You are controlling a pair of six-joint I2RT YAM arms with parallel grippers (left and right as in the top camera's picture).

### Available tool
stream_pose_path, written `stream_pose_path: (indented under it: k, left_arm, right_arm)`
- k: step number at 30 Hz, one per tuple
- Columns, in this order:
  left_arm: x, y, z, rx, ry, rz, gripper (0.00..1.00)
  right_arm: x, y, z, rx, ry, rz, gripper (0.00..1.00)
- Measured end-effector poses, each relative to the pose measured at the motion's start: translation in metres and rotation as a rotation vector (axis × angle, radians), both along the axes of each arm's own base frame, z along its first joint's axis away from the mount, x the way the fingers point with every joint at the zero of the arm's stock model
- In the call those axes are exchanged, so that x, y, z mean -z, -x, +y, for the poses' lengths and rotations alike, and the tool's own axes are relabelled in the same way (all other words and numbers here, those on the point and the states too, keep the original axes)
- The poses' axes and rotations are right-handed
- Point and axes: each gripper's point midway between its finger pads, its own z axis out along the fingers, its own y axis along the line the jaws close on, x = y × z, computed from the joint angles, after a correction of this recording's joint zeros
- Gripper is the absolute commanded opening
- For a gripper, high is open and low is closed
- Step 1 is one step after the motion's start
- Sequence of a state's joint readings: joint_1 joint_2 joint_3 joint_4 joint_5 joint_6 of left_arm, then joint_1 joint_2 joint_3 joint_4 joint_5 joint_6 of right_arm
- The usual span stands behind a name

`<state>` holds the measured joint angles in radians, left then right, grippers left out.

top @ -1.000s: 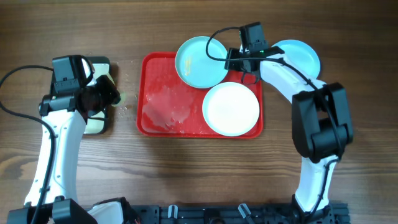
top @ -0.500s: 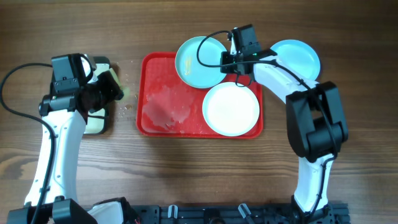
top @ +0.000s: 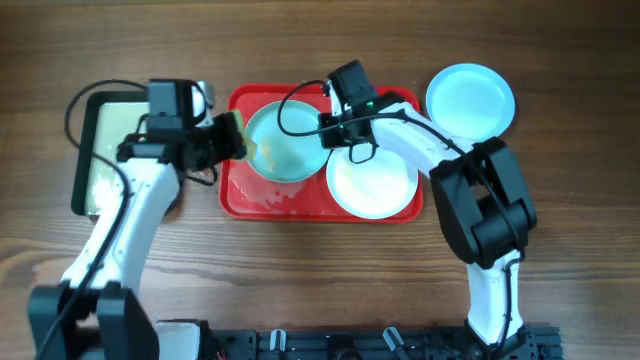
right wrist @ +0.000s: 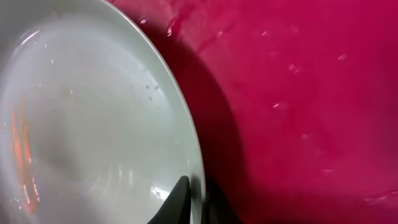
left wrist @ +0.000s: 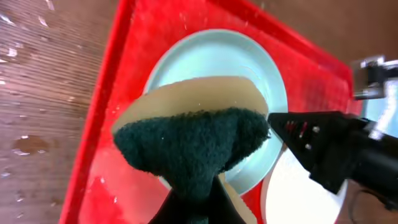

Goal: Clean dirty plates on tray and stack at the side
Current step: 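Grasp the rim of the top blue plate with the right gripper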

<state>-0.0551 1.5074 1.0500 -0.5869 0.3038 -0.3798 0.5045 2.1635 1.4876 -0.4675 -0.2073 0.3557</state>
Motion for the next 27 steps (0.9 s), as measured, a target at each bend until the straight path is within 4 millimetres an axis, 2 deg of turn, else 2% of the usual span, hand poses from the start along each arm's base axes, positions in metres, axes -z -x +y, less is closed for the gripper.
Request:
stream_pose_path:
  k: [1,2,4,7,10,14,18,20,23,25,27]
  left_arm:
    - [0.01,-0.002,-0.006,0.012,-0.002,0.019,0.04]
    - [0.017,-0.002,-0.009,0.02,-0.004,0.035,0.04]
    - [0.035,-0.003,-0.016,0.034,-0.008,0.075,0.04]
    - [0.048,-0.001,-0.018,0.037,-0.01,0.111,0.04]
    - [0.047,-0.003,-0.018,0.037,-0.01,0.101,0.04]
    - [0.046,-0.005,-0.018,0.034,-0.008,0.096,0.04]
    - [0.046,-0.005,-0.018,0.033,-0.007,0.096,0.04]
    - [0.046,-0.005,-0.018,0.03,-0.006,0.097,0.04]
    - [0.046,-0.005,-0.018,0.017,0.001,0.1,0.04]
    - [0.046,-0.006,-0.018,0.011,0.004,0.102,0.04]
    - [0.048,-0.005,-0.018,0.008,0.005,0.107,0.04]
  right_arm:
    - [0.0,0.004,0.005,0.01,-0.014,0.016,0.27]
    - [-0.001,0.006,0.01,0.007,-0.023,0.019,0.29]
    - [-0.003,0.008,0.016,-0.03,-0.019,-0.003,0.29]
    - [-0.01,-0.011,0.017,-0.138,0.03,-0.15,0.29]
    - [-0.019,-0.029,0.019,-0.239,0.057,-0.282,0.29]
    - [-0.02,-0.03,0.02,-0.304,0.082,-0.313,0.24]
    - [-0.012,-0.02,0.014,-0.307,0.099,-0.26,0.12]
    - [-0.011,-0.019,0.013,-0.306,0.101,-0.253,0.2]
    - [-0.011,-0.019,0.014,-0.288,0.094,-0.247,0.2]
    - [-0.004,-0.021,0.015,-0.274,0.089,-0.241,0.15]
    - [0.001,-0.024,0.017,-0.25,0.074,-0.235,0.04]
